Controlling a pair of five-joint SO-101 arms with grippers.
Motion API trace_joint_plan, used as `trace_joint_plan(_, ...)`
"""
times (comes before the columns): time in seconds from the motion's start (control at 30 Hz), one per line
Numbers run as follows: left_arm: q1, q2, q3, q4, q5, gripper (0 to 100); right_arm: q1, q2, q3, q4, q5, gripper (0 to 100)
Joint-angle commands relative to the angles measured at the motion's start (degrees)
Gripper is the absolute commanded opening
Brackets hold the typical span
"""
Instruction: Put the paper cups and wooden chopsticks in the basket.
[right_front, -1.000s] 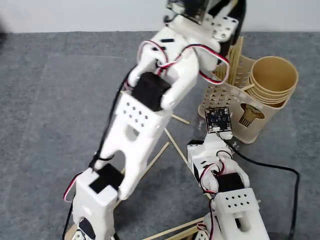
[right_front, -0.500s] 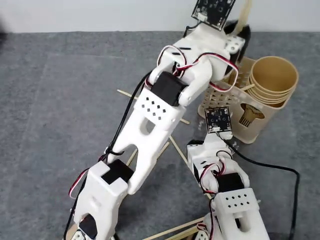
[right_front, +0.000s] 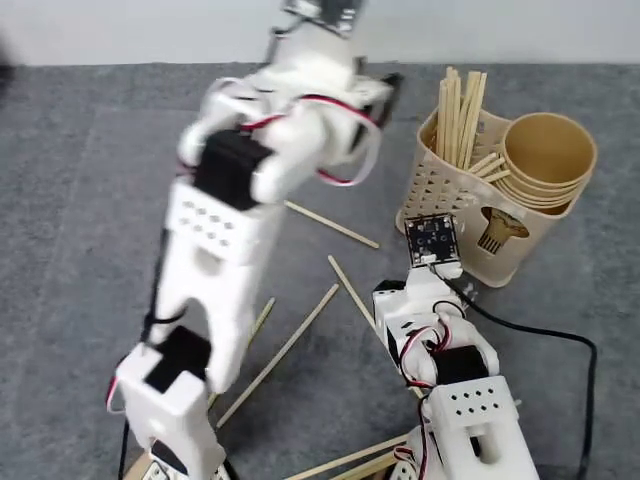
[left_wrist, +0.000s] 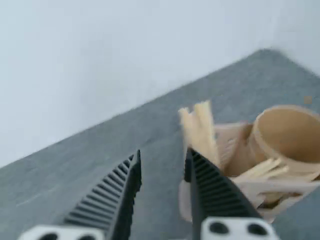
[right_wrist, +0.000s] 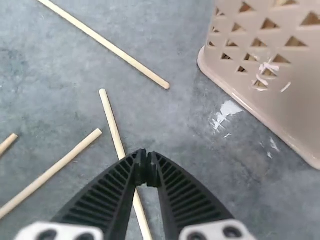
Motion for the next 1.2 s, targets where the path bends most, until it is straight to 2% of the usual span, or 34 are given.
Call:
trace_joint_plan(0.0,-5.7,-5.5,-1.6,8.5,-4.0,2,0.0,-0.7,-0.6,-0.3,1.8,1.2)
trace_joint_plan(0.1,-9.8,-6.7,-0.7,13.6,-6.7,1,0.0,-0.7,-2.5,2.5,1.8,1.2)
trace_joint_plan(0.23,-16.6,-11.3,7.6,13.4,-7.2,1,0.0,-0.6,-8.6,11.6,5.5,1.3)
trace_joint_plan(0.43,-21.8,-23.1,24.0,13.1,-12.0,1,-2.1,-0.6,-13.9,23.0,8.5,7.5)
trace_joint_plan(0.63,-27.4,-33.6,42.1,11.7,-13.5,1,-7.6,0.4,-14.4,24.3,9.9,8.0)
trace_joint_plan(0.8,-32.8,-39.5,61.0,3.5,-14.9,1,-10.4,11.0,-20.2,24.3,9.6,8.1)
trace_joint_plan(0.9,-36.0,-43.3,71.6,-2.7,-16.4,1,-10.5,20.9,-25.8,24.2,9.5,12.5)
trace_joint_plan(1.0,-37.5,-47.6,81.4,-8.0,-18.3,1,-10.5,31.4,-31.2,24.0,9.8,17.4)
trace_joint_plan(1.17,-38.8,-55.6,96.2,-15.8,-18.7,1,-10.4,48.3,-39.5,20.8,9.9,17.7)
